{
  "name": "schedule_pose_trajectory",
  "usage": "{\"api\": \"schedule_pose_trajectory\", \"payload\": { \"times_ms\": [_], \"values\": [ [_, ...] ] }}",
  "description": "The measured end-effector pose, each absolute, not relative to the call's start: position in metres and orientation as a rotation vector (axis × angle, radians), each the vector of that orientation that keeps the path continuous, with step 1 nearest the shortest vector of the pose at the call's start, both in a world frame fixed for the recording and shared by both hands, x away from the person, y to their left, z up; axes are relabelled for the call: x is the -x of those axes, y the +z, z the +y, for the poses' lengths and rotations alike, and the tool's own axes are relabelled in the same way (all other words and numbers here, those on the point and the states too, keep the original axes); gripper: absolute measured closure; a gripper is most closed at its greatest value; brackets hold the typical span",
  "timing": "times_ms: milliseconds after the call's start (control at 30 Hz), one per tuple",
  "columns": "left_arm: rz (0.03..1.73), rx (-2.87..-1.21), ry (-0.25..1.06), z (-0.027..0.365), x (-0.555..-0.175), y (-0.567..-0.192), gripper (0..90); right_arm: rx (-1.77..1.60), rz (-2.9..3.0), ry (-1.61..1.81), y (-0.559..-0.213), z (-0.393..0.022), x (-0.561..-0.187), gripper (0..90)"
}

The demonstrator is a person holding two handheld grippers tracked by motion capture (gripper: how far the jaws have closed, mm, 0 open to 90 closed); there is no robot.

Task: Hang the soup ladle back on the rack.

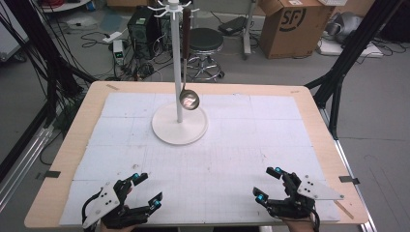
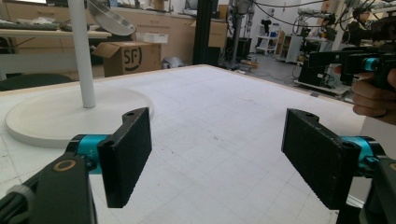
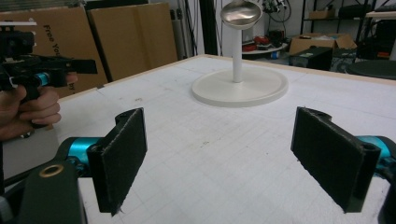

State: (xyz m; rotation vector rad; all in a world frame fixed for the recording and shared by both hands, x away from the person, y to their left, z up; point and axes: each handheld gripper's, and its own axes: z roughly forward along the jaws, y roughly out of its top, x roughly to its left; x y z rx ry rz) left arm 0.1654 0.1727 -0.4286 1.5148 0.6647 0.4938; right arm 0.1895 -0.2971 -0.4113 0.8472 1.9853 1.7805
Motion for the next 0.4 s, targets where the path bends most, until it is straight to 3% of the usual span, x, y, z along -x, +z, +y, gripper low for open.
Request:
{"api": "schedule_pose_trajectory", "payload": {
  "times_ms": [400],
  "values": [
    [0.659,-1.517,0.490,0.1704,-0.1662,-0.4284,24.8,-0.846,1.962,1.796,-0.4110,-0.2990,-0.1885,14.7]
  ]
}}
